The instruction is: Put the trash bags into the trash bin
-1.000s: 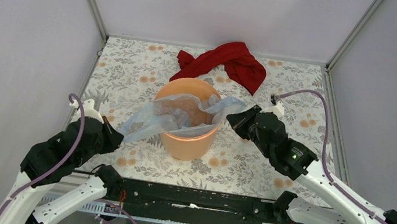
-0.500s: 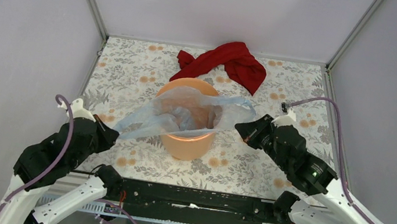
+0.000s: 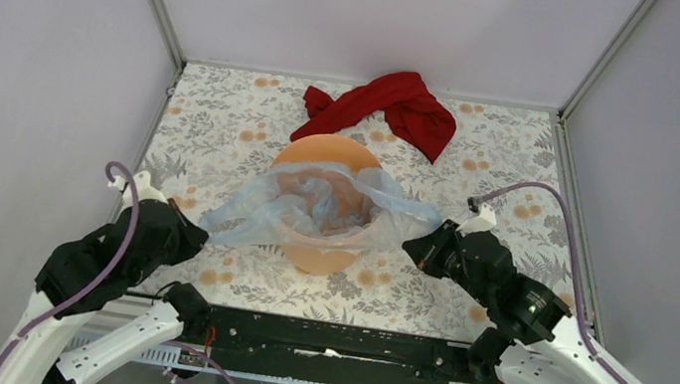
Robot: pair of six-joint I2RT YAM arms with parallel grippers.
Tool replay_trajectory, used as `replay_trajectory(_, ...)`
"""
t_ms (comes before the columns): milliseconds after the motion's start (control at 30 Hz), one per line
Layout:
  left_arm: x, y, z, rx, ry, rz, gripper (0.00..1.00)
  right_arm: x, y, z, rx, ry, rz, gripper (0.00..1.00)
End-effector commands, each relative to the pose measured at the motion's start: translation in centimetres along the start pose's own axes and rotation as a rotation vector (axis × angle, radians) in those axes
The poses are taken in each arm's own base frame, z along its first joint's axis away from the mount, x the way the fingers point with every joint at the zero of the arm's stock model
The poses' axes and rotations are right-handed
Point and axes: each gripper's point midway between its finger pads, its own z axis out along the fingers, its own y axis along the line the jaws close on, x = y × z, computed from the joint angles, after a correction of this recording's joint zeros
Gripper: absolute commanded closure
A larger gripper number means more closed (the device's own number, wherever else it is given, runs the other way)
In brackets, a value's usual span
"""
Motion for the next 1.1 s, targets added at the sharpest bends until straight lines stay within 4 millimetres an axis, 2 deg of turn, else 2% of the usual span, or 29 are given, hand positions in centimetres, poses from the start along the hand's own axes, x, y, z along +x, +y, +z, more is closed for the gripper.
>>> replay_trajectory(0,0.9,-0.1,2.2,-0.097,0.044,-0.018,1.00,1.0,-1.7,1.6,0.028,0.004,-0.096,1.00)
replay_trajectory(100,1.2,-2.1,4.1,-0.073,0.056,-0.055,1.00,0.9,-1.3,3.3,-0.001,-0.016,-0.192,1.00)
replay_trajectory(200,0.2,-4.6,6.2,-0.006,-0.003,-0.067,1.00,0.7,-0.5,4.6,-0.031,-0.018,-0.306,0.97)
replay_trajectory(400,-1.0,-6.3,9.0,0.042,-0.109,-0.039,1.00,-0.8,0.1,5.5,-0.011,-0.034,-0.493,0.87)
replay_trajectory(700,-0.5,-4.5,11.9,-0.083,-0.135,0.063,1.00,-0.9,-1.1,7.1,0.069,-0.012,-0.588,0.81)
replay_trajectory(867,-0.9,-2.3,12.3,-0.168,-0.189,0.085,1.00,-1.6,-2.1,5.8,0.152,0.003,-0.587,0.77)
replay_trajectory(933,-0.4,-2.3,12.6,-0.155,-0.181,0.076,1.00,-1.6,-2.0,5.0,0.150,0.021,-0.589,0.69)
replay_trajectory(1033,0.6,-2.7,13.2,-0.111,-0.153,0.070,1.00,-1.8,-1.4,3.6,0.133,0.045,-0.592,0.50)
replay_trajectory(1067,0.7,-2.9,13.2,-0.103,-0.146,0.070,1.00,-2.0,-1.3,3.1,0.134,0.059,-0.607,0.47)
